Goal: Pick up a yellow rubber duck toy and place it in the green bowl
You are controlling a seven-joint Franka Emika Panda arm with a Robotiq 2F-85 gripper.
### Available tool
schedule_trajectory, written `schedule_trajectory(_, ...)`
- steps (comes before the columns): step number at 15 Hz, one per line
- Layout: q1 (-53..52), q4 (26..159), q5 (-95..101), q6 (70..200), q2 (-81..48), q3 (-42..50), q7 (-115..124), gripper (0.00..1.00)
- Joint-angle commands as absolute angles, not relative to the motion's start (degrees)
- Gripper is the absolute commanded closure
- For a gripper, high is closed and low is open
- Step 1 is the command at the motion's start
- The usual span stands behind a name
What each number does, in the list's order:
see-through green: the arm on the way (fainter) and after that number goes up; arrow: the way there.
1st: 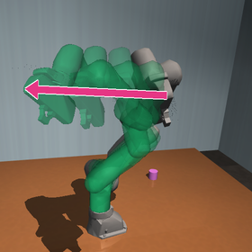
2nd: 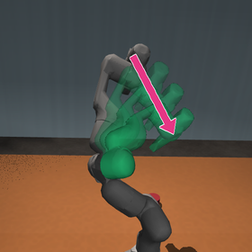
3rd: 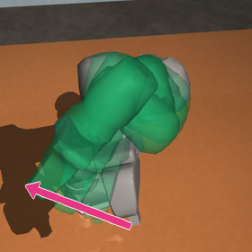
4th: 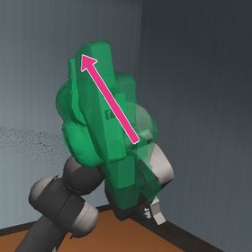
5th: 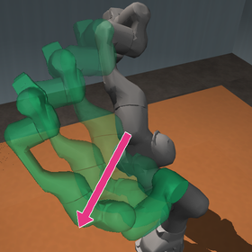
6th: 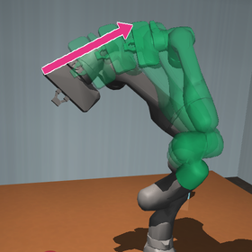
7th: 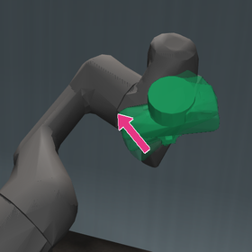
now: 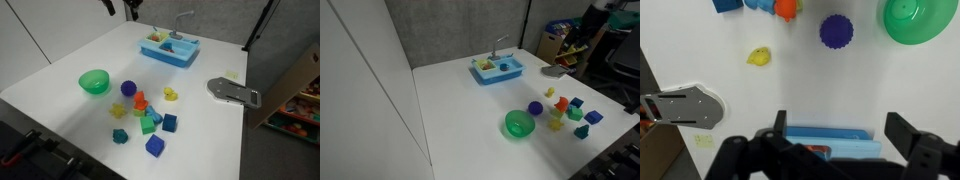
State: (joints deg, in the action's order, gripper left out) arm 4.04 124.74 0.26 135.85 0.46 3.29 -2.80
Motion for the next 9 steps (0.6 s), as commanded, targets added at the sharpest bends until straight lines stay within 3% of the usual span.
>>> schedule_trajectory(1,5.06,117.68,-4.71,135.18,-7.49,4.48,-6.28,0.0)
schedule_trajectory(9,8.97,109.57,-4.42,137.0,-21.56,6.33,-4.97,0.0)
